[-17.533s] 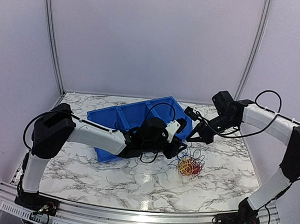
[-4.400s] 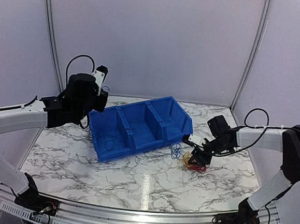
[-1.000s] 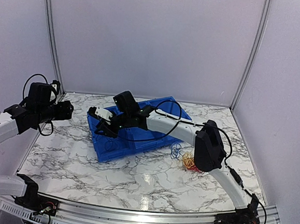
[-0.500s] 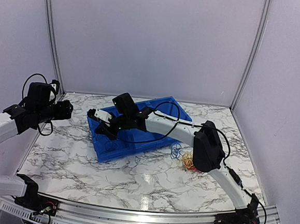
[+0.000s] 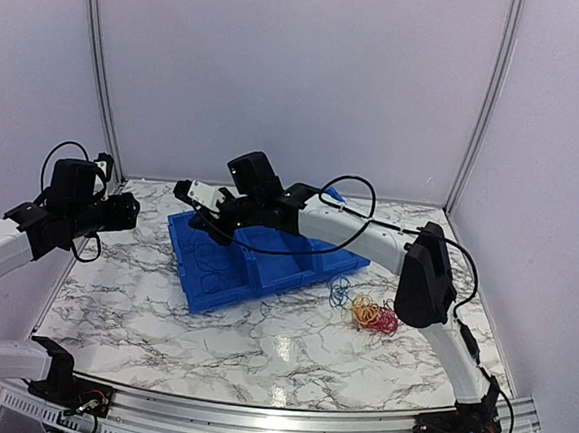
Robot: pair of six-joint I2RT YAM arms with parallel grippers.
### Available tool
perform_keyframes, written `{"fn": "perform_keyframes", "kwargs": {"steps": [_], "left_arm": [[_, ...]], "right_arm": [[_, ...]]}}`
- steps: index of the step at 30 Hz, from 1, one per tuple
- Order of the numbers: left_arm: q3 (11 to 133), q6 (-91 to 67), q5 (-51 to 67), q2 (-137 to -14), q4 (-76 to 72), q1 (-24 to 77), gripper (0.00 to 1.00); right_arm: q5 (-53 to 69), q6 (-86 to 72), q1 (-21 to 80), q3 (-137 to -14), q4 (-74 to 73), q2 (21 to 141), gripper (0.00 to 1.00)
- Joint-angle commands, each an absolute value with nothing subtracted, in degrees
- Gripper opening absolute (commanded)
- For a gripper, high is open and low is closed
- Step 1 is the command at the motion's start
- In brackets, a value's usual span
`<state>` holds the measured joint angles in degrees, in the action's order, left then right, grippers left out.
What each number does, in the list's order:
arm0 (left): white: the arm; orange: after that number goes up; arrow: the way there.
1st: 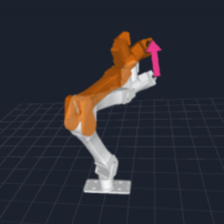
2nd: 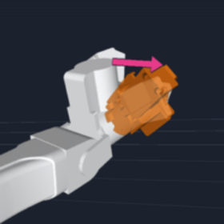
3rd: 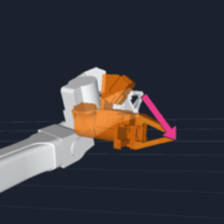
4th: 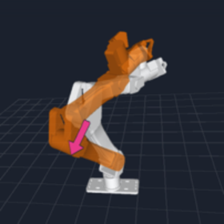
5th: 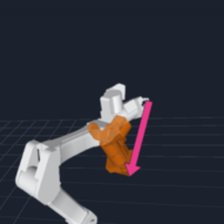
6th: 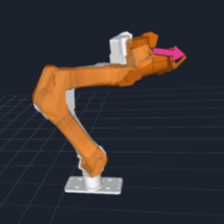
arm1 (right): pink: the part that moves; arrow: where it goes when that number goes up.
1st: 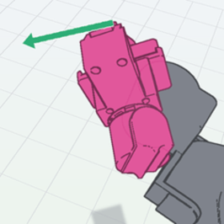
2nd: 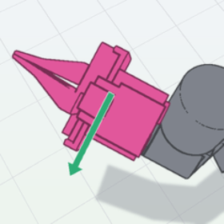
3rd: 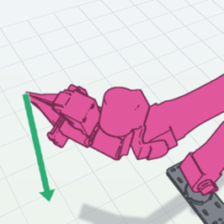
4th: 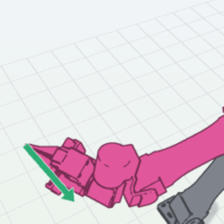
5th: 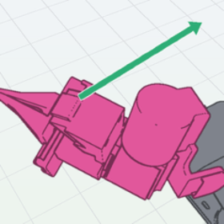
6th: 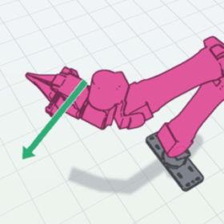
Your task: Untangle the cables
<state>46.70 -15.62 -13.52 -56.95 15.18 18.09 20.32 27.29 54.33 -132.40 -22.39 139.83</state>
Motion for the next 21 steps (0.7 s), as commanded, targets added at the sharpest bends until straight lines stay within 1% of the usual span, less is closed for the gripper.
{"fn": "perform_keyframes", "kwargs": {"steps": [1,2,4,5,7,11,15,19,21], "left_arm": [[45.96,-15.56,-13.89,-55.64,13.54,17.75,0.77],[45.88,-15.62,-13.89,-55.57,13.54,17.75,0.77],[45.79,-15.66,-14.02,-55.55,13.54,17.75,0.77],[45.80,-15.65,-13.98,-55.55,13.54,17.71,0.77],[45.74,-15.72,-13.87,-55.55,13.52,17.75,0.77],[45.78,-15.20,-13.27,-55.48,13.34,17.75,0.77],[45.34,-13.70,-8.01,-55.16,11.90,17.75,0.76],[44.58,-12.54,0.49,-54.49,9.09,17.83,0.70],[44.14,-12.22,6.29,-53.88,6.97,18.04,0.67]], "right_arm": [[14.06,29.17,54.22,-130.35,-23.06,139.55,0.08],[13.25,28.83,54.30,-130.39,-23.49,139.52,0.12],[11.56,27.82,54.29,-130.37,-24.28,138.93,0.27],[10.62,27.44,54.31,-130.38,-24.73,138.35,0.33],[9.10,26.97,54.31,-129.71,-25.57,136.30,0.38],[8.33,26.17,53.99,-124.16,-26.00,128.86,0.42],[9.66,24.55,52.04,-111.50,-24.33,116.75,0.42],[11.80,25.66,47.54,-96.75,-23.64,105.68,0.42],[10.84,26.81,44.71,-89.55,-23.62,101.02,0.41]]}}
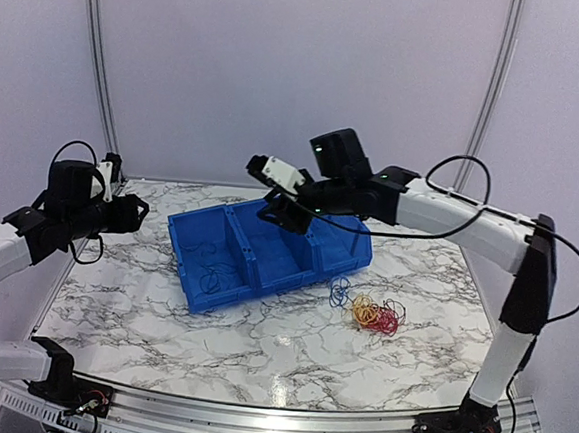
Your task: Untangle the cables
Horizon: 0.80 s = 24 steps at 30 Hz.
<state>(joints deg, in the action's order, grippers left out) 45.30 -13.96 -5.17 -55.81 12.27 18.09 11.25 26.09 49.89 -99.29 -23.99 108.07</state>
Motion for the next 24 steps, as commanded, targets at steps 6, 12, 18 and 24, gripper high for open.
{"fn": "perform_keyframes", "kwargs": {"steps": [6,12,18,24], "left_arm": [[43.69,-14.32,13.31,-53.05,3.38,22.28,0.62],[45.92,-14.25,10.51,-56.05,3.50,33.15,0.61],[46.74,-14.91,4.25,-60.23,2.13,42.95,0.60],[46.67,-16.05,0.41,-64.44,-1.23,48.38,0.61]], "right_arm": [[12.71,26.37,32.76,-72.10,-25.66,91.19,0.36],[11.32,26.28,27.55,-62.35,-24.46,88.24,0.32],[10.51,26.13,25.21,-62.00,-22.37,92.33,0.28],[14.59,27.12,25.21,-64.35,-22.83,96.75,0.32]]}}
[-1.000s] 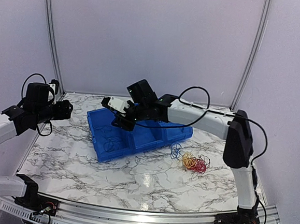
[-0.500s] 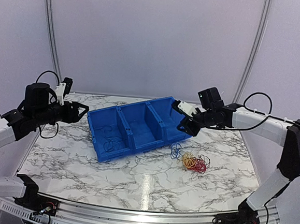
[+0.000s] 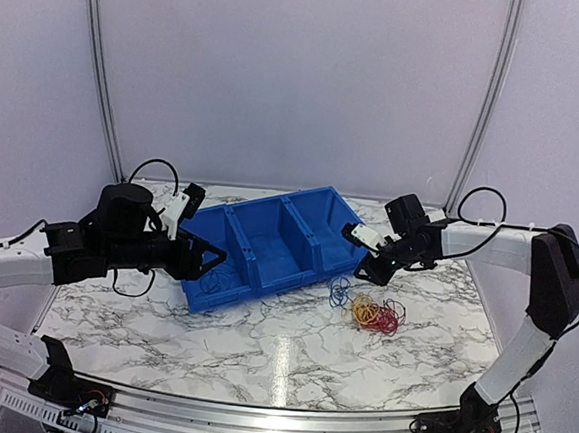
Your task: Untangle the cables
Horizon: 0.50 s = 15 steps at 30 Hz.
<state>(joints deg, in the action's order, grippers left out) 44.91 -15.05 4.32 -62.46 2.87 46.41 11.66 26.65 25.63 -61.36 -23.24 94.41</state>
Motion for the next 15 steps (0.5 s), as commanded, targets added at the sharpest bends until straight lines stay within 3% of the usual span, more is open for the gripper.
{"fn": "perform_keyframes", "kwargs": {"steps": [1,15], "left_arm": [[46.53,-16.24,0.36,-64.81,-1.61,48.69,0.61],[44.24,-17.81,-2.19,-65.39,-4.29,49.79,0.61]], "right_arm": [[15.39,27.26,25.20,-64.37,-22.74,96.99,0.33],[16.77,27.69,25.18,-65.65,-21.86,101.46,0.33]]}}
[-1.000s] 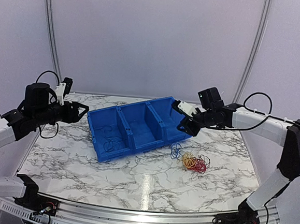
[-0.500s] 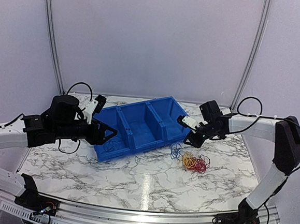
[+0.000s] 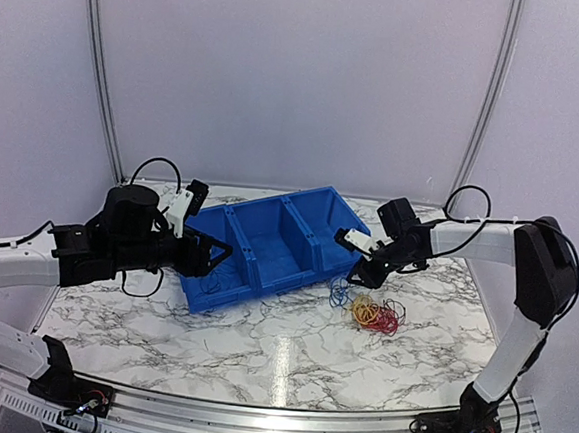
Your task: Untangle the cables
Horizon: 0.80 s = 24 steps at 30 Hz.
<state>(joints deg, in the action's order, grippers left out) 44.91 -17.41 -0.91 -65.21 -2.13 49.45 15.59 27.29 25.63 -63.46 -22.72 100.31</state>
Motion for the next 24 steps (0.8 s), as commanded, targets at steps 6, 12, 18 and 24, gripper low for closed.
{"fn": "perform_keyframes", "kwargs": {"steps": [6,12,18,24], "left_arm": [[43.60,-17.82,-2.97,-65.70,-4.91,49.81,0.61],[43.42,-17.97,-3.14,-65.58,-5.19,49.79,0.61],[43.27,-18.00,-3.11,-65.69,-5.70,49.81,0.61],[42.90,-18.37,-3.13,-65.58,-5.72,49.86,0.61]], "right_arm": [[16.83,27.47,25.25,-65.13,-21.36,100.74,0.31],[17.17,27.61,25.22,-64.28,-21.02,97.98,0.29],[19.10,27.48,25.22,-64.22,-21.95,100.59,0.29],[18.59,27.41,25.23,-64.86,-22.06,102.46,0.28]]}}
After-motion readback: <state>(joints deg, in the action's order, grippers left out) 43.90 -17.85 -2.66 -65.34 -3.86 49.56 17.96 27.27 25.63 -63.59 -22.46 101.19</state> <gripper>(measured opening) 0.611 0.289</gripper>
